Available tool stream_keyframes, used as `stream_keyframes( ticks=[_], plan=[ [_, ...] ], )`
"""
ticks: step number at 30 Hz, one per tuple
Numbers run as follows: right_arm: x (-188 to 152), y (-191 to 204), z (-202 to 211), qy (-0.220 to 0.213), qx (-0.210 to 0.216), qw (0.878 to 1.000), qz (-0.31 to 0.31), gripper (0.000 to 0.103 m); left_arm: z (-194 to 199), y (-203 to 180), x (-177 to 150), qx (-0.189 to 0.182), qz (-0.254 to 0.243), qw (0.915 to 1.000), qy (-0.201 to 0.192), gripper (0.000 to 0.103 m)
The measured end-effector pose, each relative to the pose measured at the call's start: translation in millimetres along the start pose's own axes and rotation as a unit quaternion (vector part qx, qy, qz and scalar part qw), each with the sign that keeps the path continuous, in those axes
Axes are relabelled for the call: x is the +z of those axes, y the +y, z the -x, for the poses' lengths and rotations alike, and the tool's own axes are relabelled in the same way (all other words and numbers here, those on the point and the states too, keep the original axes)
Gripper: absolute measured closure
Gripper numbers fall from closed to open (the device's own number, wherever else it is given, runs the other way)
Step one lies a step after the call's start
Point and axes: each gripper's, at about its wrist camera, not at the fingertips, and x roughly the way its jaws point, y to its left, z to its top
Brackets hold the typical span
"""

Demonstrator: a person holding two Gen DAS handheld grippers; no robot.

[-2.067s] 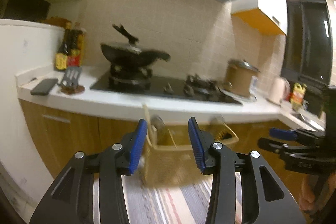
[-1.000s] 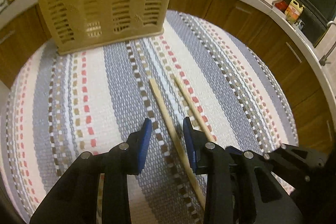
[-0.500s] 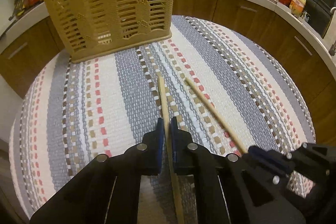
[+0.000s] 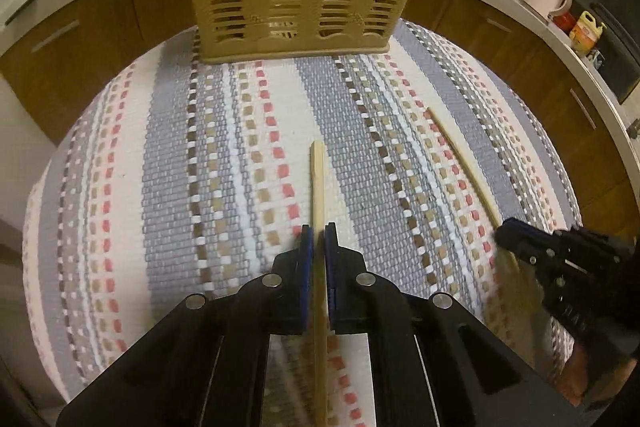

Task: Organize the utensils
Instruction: 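Grasp a wooden chopstick with the left tool while the right tool grasps another chopstick, then lift both chopsticks and lower them into the beige basket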

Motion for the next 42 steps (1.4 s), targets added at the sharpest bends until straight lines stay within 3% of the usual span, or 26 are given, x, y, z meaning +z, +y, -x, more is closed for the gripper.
stream_keyframes(
  ticks=[3,5,6,9,15,24,26,30,31,35,39,42],
  plan=[
    [8,-7,-2,0.025,0.030,0.999,-0.011,0.090,4,6,2,-0.010,0.000,0.9999,0.009,0.098],
    [18,-13,-3,0.039,0.046,0.998,-0.021,0.078,5,9,5,-0.033,0.001,0.9993,0.019,0.097],
    [22,-14,-4,0.042,0.049,0.998,-0.020,0.077,8,14,4,-0.046,0.001,0.9986,0.025,0.092],
    [41,-12,-10,0.060,0.043,0.997,-0.007,0.077,6,22,12,-0.069,0.004,0.9966,0.046,0.090],
    [67,-4,-26,0.096,0.037,0.995,0.009,0.077,-4,26,26,-0.066,-0.011,0.9942,0.083,0.090],
    [79,13,-39,0.126,0.002,0.990,0.055,0.077,-12,4,41,-0.025,-0.078,0.9890,0.124,0.090],
    [81,20,-41,0.135,-0.021,0.988,0.075,0.087,-15,1,46,-0.020,-0.090,0.9856,0.142,0.090],
    [85,25,-43,0.139,-0.032,0.986,0.091,0.093,-20,-10,47,0.001,-0.127,0.9789,0.160,0.091],
    [83,27,-43,0.138,-0.031,0.985,0.096,0.096,-20,-13,47,0.013,-0.136,0.9780,0.158,0.097],
    [78,32,-40,0.128,-0.026,0.987,0.094,0.099,-19,-13,44,0.019,-0.127,0.9821,0.138,0.099],
    [73,28,-18,0.088,0.002,0.992,0.089,0.099,-3,0,40,-0.016,-0.090,0.9925,0.081,0.099],
    [69,21,12,0.042,0.028,0.996,0.078,0.099,26,11,41,-0.055,-0.052,0.9971,0.010,0.099]
  ],
)
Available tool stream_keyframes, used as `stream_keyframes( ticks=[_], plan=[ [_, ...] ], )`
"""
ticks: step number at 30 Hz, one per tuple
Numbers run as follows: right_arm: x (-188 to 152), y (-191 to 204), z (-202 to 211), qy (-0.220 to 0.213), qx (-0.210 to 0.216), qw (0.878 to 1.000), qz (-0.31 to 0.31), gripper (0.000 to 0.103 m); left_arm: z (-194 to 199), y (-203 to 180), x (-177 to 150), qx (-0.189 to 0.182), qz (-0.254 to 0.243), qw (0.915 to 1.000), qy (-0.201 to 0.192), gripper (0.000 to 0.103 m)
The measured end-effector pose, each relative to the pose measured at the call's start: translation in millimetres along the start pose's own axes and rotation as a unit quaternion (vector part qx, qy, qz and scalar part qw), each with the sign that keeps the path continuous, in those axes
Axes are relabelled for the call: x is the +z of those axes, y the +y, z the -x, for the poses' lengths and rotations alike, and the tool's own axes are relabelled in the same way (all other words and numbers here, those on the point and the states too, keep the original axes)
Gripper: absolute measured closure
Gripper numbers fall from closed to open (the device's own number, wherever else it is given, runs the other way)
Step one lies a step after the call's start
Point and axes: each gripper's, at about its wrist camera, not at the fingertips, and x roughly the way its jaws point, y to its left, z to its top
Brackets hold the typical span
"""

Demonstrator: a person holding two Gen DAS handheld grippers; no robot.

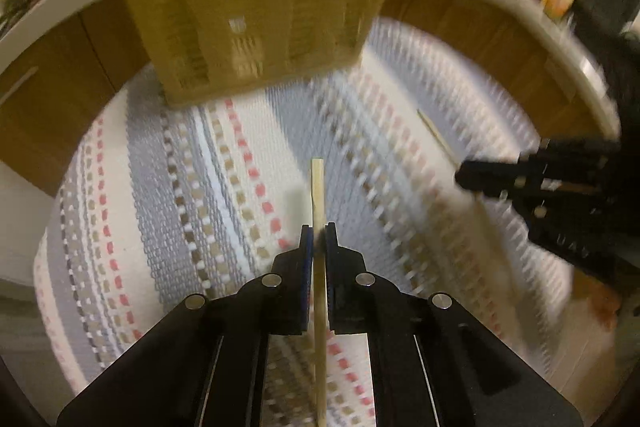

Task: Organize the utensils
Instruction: 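Lift both chopsticks and lower them into the beige basket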

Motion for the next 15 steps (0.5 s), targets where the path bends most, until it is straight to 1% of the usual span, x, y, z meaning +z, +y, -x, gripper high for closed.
stream_keyframes(
  ticks=[3,4,5,6,8,9,10,11,12,13,15],
  plan=[
    [-5,-2,32,-0.061,0.018,0.998,-0.003,0.099,32,2,4,-0.028,0.022,0.9968,-0.072,0.099],
    [-6,-1,43,-0.082,0.018,0.996,-0.003,0.099,48,4,5,-0.041,0.033,0.9929,-0.107,0.099],
    [-5,-1,55,-0.104,0.020,0.994,-0.004,0.099,57,4,9,-0.045,0.036,0.9902,-0.127,0.099],
    [-1,-5,62,-0.120,0.024,0.993,-0.005,0.099,73,4,10,-0.047,0.039,0.9846,-0.164,0.099],
    [5,-6,78,-0.157,0.028,0.987,-0.009,0.099,97,8,12,-0.038,0.042,0.9764,-0.208,0.099],
    [8,-6,91,-0.184,0.029,0.982,-0.010,0.099,105,7,15,-0.033,0.045,0.9713,-0.231,0.099],
    [13,-4,97,-0.201,0.031,0.979,-0.012,0.099,120,9,18,-0.027,0.046,0.9627,-0.265,0.099],
    [21,-7,100,-0.216,0.031,0.976,-0.013,0.099,120,4,28,-0.020,0.048,0.9576,-0.283,0.099],
    [28,-6,108,-0.238,0.027,0.971,-0.014,0.099,131,4,27,-0.008,0.051,0.9511,-0.304,0.099],
    [36,-5,115,-0.254,0.022,0.967,-0.014,0.099,141,5,31,0.006,0.055,0.9429,-0.328,0.099],
    [51,-2,126,-0.283,0.018,0.959,-0.015,0.099,160,6,38,0.016,0.066,0.9293,-0.363,0.099]
  ],
)
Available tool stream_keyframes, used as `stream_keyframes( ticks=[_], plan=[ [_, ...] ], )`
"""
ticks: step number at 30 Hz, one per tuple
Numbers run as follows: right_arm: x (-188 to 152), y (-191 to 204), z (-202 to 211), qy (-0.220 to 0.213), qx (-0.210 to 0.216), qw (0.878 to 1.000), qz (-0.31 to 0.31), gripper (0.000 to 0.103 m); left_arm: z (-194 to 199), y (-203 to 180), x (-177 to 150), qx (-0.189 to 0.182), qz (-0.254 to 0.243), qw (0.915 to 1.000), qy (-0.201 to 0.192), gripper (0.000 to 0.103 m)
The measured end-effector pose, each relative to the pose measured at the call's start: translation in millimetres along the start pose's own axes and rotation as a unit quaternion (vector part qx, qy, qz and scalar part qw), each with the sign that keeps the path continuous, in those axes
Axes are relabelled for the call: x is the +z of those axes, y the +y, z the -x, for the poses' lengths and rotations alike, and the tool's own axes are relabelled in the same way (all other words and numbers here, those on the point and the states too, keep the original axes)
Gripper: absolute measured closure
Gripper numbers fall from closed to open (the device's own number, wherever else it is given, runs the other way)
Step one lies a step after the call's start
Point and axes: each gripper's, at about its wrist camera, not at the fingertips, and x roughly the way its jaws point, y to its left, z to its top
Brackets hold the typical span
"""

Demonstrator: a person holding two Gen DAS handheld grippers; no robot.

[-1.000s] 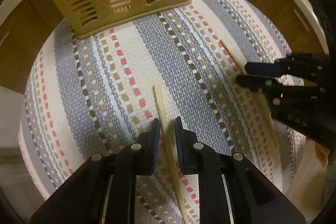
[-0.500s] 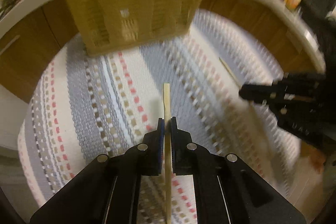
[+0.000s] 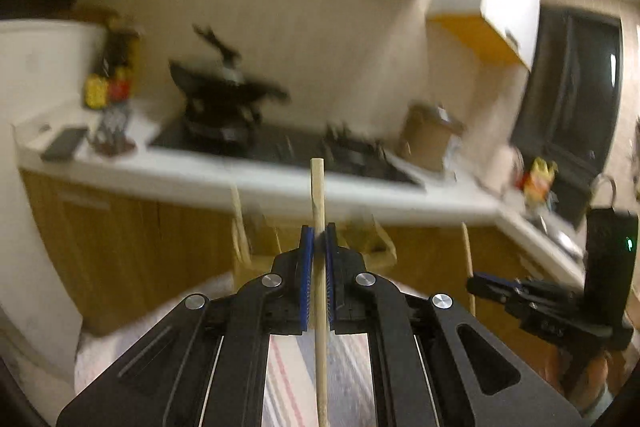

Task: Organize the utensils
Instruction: 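Lift both chopsticks and lower them into the beige basket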

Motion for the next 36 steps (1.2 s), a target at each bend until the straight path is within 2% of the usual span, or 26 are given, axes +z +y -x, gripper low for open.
stream_keyframes(
  ticks=[4,7,11,16,19,23,29,36],
  plan=[
    [38,3,-6,-0.059,-0.012,0.998,-0.007,0.099,-4,3,32,0.012,0.025,0.9967,-0.077,0.099],
    [59,3,-14,-0.085,-0.016,0.996,-0.013,0.099,-1,2,48,0.030,0.030,0.9920,-0.118,0.099],
    [78,1,-30,-0.116,-0.035,0.993,-0.009,0.099,-19,3,55,0.055,0.036,0.9854,-0.157,0.099],
    [85,-1,-46,-0.157,-0.063,0.986,0.001,0.099,-45,9,49,0.082,0.027,0.9784,-0.188,0.099],
    [82,-2,-54,-0.196,-0.073,0.978,0.005,0.099,-60,9,47,0.094,0.014,0.9761,-0.195,0.099],
    [82,-10,-66,-0.220,-0.066,0.973,-0.014,0.099,-73,9,44,0.114,0.000,0.9711,-0.210,0.099],
    [76,-6,-93,-0.222,-0.075,0.972,0.000,0.099,-86,14,36,0.137,-0.015,0.9657,-0.220,0.099],
    [60,8,-106,-0.233,-0.094,0.967,0.035,0.099,-95,20,26,0.136,-0.017,0.9672,-0.214,0.099]
  ],
)
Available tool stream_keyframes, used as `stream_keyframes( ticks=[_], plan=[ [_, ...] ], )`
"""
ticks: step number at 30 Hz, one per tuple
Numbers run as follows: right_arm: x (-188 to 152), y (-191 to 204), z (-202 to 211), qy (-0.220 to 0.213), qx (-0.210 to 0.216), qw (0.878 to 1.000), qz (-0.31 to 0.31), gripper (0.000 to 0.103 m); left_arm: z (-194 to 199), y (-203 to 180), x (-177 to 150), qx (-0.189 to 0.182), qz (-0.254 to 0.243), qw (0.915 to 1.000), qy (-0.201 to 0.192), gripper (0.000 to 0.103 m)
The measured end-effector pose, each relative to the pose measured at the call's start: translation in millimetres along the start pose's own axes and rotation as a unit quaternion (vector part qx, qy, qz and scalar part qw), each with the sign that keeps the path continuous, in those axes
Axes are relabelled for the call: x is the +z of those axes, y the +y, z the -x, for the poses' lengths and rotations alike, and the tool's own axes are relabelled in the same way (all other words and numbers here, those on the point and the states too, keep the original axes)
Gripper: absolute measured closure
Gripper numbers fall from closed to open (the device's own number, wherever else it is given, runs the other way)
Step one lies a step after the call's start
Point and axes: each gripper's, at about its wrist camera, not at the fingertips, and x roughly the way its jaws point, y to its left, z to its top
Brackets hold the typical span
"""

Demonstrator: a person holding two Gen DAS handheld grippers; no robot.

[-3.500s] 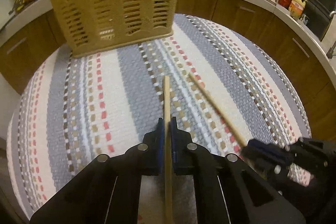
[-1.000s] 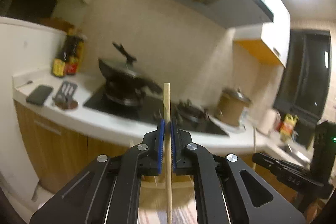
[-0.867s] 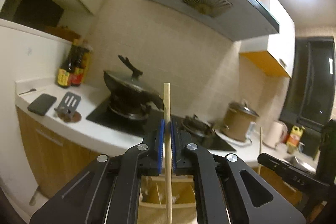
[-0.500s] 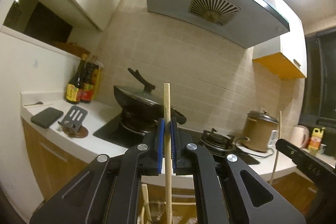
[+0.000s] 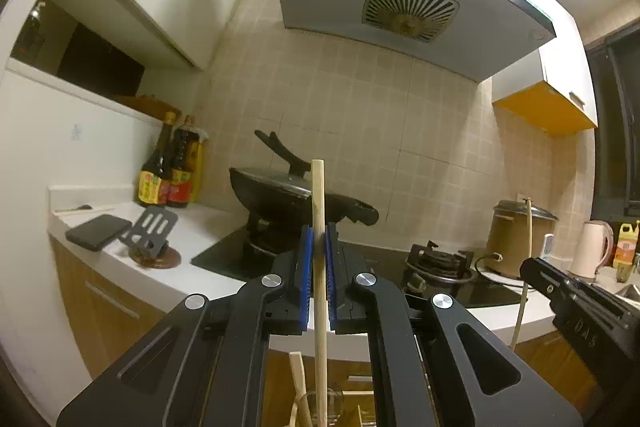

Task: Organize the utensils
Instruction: 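Lift both chopsticks and lower them into the beige basket, then open both tools to release the chopsticks and pull back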

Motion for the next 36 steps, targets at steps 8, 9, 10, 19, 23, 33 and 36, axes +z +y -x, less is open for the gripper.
stream_keyframes(
  ticks=[8,9,10,19,23,33,36],
  plan=[
    [-15,1,6,0.009,0.006,1.000,0.005,0.098,4,5,-7,-0.014,0.004,0.9998,0.015,0.098],
    [-16,-1,9,0.010,0.009,1.000,0.001,0.098,6,5,-7,-0.015,0.005,0.9997,0.018,0.098],
    [-16,-3,11,0.014,0.012,1.000,-0.004,0.098,8,5,-6,-0.012,0.002,0.9997,0.022,0.098],
    [-6,-24,49,0.050,0.040,0.997,-0.030,0.081,50,10,13,-0.036,-0.013,0.9987,0.034,0.066],
    [-3,-31,74,0.062,0.045,0.996,-0.039,0.055,70,21,23,-0.046,0.004,0.9975,0.054,0.056],
    [-8,-32,147,0.079,0.041,0.995,-0.049,0.042,122,37,21,-0.034,-0.013,0.9881,0.149,0.038],
    [-14,-24,165,0.081,0.029,0.996,-0.030,0.028,138,41,17,-0.035,-0.015,0.9871,0.156,0.036]
  ],
)
